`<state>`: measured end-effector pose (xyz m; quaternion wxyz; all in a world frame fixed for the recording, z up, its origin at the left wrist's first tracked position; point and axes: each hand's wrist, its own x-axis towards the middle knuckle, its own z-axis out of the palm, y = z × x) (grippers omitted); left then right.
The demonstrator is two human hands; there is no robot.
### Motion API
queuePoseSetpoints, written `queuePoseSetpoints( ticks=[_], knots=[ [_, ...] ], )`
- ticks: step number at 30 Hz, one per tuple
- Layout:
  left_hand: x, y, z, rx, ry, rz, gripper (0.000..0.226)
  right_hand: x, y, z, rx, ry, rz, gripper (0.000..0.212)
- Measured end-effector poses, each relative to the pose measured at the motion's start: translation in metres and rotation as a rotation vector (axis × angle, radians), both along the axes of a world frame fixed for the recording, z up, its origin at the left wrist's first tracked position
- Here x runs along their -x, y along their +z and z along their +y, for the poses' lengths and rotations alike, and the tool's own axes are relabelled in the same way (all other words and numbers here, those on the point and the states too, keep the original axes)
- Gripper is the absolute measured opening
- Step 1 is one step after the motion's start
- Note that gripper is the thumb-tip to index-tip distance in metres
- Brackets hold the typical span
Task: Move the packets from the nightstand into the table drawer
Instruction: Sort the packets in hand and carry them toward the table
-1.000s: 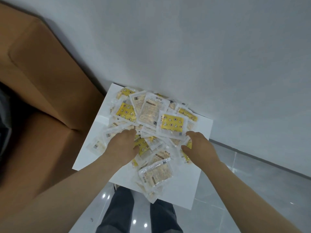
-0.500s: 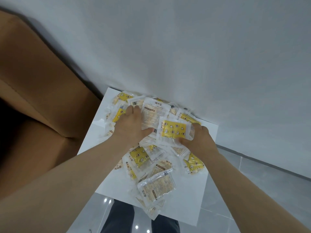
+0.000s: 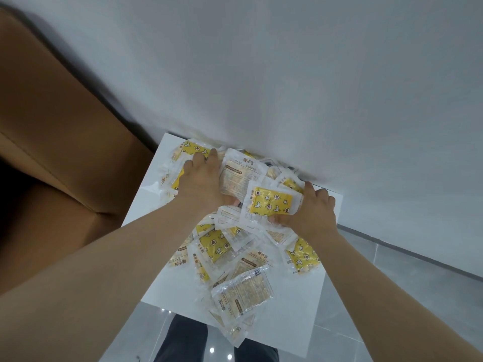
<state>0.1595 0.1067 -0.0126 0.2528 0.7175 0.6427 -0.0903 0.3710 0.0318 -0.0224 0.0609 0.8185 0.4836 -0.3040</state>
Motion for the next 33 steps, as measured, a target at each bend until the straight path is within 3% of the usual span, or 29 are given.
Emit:
queuePoseSetpoints(
  ticks=[4, 7, 10, 18, 24, 33],
  knots=[
    [-0.002, 0.003, -0.001, -0.047, 0.031, -0.065, 0.099, 0.002, 0.002, -0.005, -0.069, -0.006, -0.048, 0.091],
    [-0.004, 0.006, -0.002, -0.073, 0.035, -0.132, 0.066, 0.005, 0.004, -0.006, -0.111, -0.031, 0.026, 0.075],
    [-0.002, 0.008, -0.003, -0.049, 0.042, -0.177, 0.047, 0.008, 0.008, -0.008, -0.119, -0.054, 0.090, 0.057],
    [0.006, 0.016, -0.011, 0.054, 0.197, -0.255, 0.043, 0.004, 0.020, -0.019, -0.226, -0.125, 0.183, 0.033],
    [-0.001, 0.018, -0.020, 0.235, 0.242, -0.317, 0.051, 0.008, 0.018, -0.023, -0.254, -0.177, 0.292, 0.029],
    [-0.007, 0.015, -0.026, 0.195, 0.328, -0.325, 0.047, 0.013, 0.020, -0.021, -0.313, -0.183, 0.304, 0.025]
  ],
)
